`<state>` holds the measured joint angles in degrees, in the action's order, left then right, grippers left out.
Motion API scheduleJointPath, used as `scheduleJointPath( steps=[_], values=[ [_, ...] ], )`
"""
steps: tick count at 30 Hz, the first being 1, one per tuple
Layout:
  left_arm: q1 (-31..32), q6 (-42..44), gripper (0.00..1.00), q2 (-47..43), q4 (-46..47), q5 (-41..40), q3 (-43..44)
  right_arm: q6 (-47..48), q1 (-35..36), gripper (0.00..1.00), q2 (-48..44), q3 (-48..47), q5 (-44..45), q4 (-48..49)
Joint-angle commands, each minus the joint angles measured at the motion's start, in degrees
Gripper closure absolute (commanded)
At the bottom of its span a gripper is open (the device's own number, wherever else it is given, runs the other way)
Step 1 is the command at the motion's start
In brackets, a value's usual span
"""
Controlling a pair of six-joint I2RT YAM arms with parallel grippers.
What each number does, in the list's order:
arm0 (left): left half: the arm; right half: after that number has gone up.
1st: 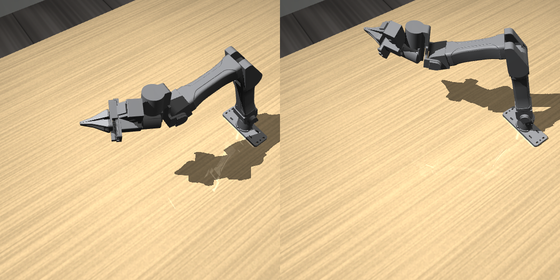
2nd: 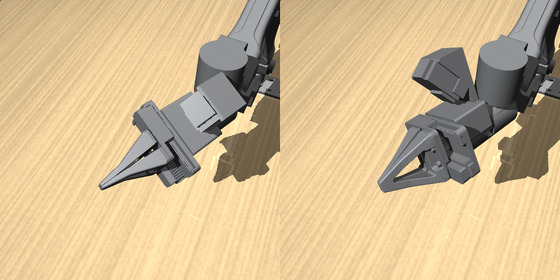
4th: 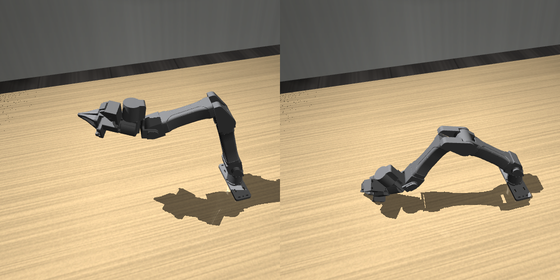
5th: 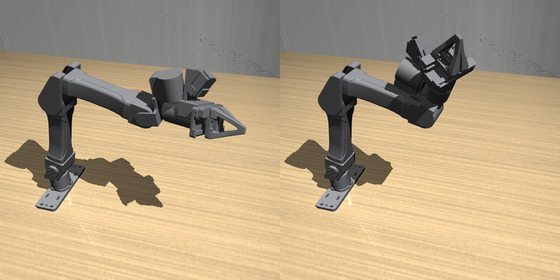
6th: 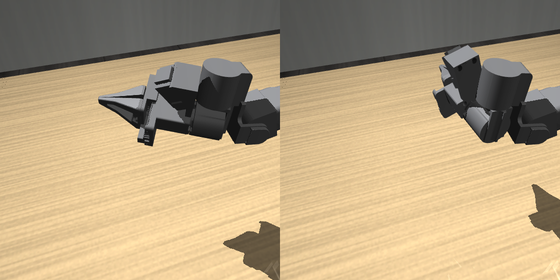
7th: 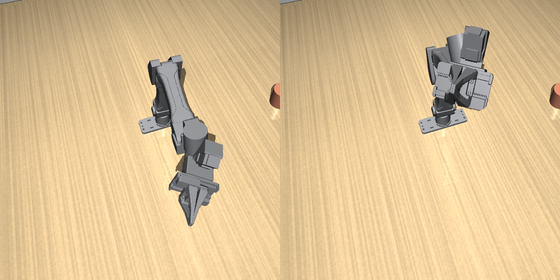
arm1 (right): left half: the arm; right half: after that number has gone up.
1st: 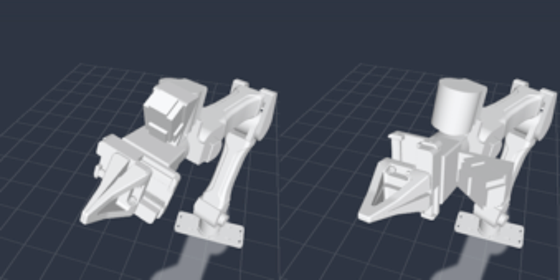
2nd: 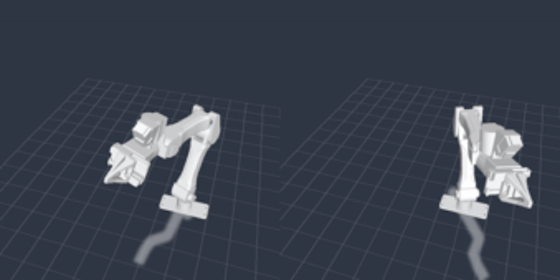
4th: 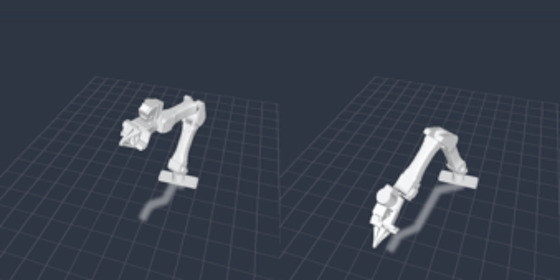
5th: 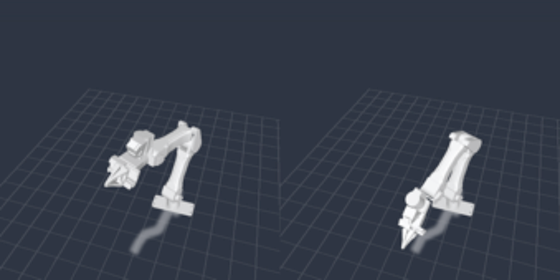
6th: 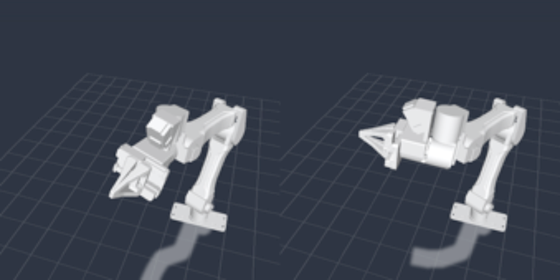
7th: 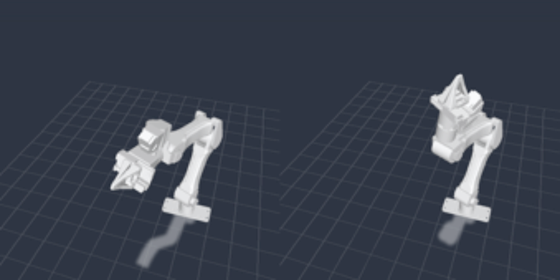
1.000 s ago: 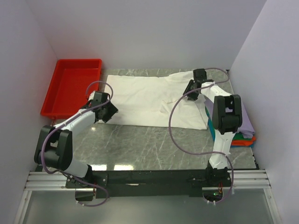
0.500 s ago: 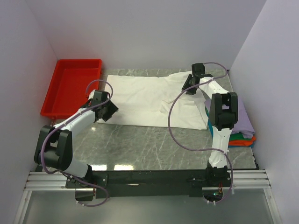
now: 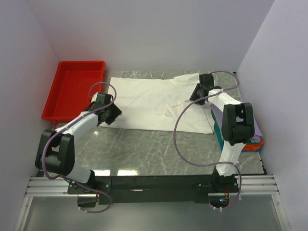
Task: Fold and stack the t-shirts
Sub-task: Fold the tshirt
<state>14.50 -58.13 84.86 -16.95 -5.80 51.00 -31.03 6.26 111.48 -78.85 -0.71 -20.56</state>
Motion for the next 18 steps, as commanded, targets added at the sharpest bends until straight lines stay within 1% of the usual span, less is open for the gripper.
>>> scheduleJointPath(
  steps=[1,5,12,18],
  values=[
    [0.18,0.47,0.42,-0.66,1.22,0.53,2.43,0.09,0.59,0.59,-4.78,2.37,3.17,6.31],
    [0.18,0.38,0.42,-0.66,1.31,0.62,2.26,0.18,1.03,0.60,-2.94,2.30,2.73,5.88],
    [0.18,0.56,0.42,-0.66,0.95,0.62,2.70,0.61,1.30,0.73,2.94,-1.74,2.82,3.07],
    [0.18,0.74,0.42,-0.57,0.95,0.35,2.70,1.23,1.39,0.73,8.74,-10.00,2.21,-1.06]
  ],
)
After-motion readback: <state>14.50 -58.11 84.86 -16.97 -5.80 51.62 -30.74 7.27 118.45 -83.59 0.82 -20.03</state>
